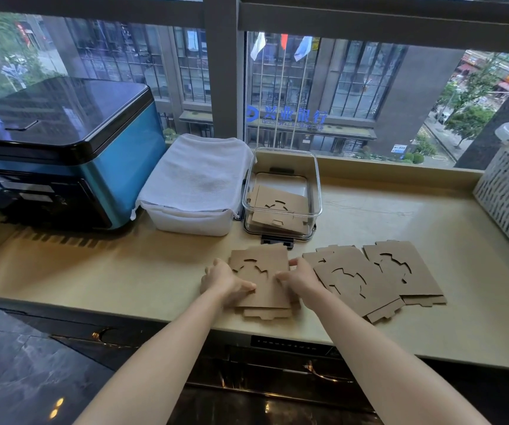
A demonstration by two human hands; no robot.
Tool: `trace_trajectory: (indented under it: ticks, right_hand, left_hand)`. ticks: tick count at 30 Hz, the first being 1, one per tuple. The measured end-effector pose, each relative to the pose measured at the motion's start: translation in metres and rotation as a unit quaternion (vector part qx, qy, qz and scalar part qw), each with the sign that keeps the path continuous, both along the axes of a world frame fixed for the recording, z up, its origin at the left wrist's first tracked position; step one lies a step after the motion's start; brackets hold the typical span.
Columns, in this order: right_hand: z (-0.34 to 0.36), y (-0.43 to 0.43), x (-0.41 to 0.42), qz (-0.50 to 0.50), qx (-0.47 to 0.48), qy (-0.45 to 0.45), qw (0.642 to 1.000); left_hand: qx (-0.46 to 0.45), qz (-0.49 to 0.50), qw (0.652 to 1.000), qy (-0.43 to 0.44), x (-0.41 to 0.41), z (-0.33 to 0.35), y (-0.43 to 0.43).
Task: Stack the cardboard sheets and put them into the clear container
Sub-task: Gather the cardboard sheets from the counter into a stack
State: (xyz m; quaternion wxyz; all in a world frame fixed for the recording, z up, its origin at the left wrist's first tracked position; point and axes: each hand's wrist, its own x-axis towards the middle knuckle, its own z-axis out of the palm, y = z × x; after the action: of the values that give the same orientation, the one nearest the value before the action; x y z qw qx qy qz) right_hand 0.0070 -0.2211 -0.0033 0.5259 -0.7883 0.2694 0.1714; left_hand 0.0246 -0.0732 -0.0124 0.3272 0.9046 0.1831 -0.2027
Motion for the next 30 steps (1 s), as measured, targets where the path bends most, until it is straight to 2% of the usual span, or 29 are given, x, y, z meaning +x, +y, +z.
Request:
trace_trajectory:
  ticks: [11, 15, 20, 26, 30]
  right_hand:
    - [-0.003, 0.009, -0.008, -0.049, 0.095, -0.033, 0.994]
    - [0.004, 0.005, -0.009, -0.056, 0.099, -0.083, 0.99]
    - [0.011, -0.008, -0.015, -0.065, 0.14, -0.134, 0.979]
    - [0.017, -0.024, -0.03, -0.063, 0.145, -0.17, 0.973]
    - [0.019, -0.038, -0.04, -0.049, 0.074, -0.185, 0.979]
  left_hand:
    - [-0.038, -0.002, 0.999, -0.014, -0.006, 0.001, -0.005]
    - [-0.141, 0.038, 0.989, -0.022, -0.005, 0.0, 0.0]
    - [-0.332, 0.046, 0.942, -0.036, -0.007, 0.005, -0.005]
    - [-0.406, 0.037, 0.912, -0.048, -0.019, 0.011, -0.029]
    - [-0.434, 0.032, 0.899, -0.05, -0.026, 0.012, -0.05]
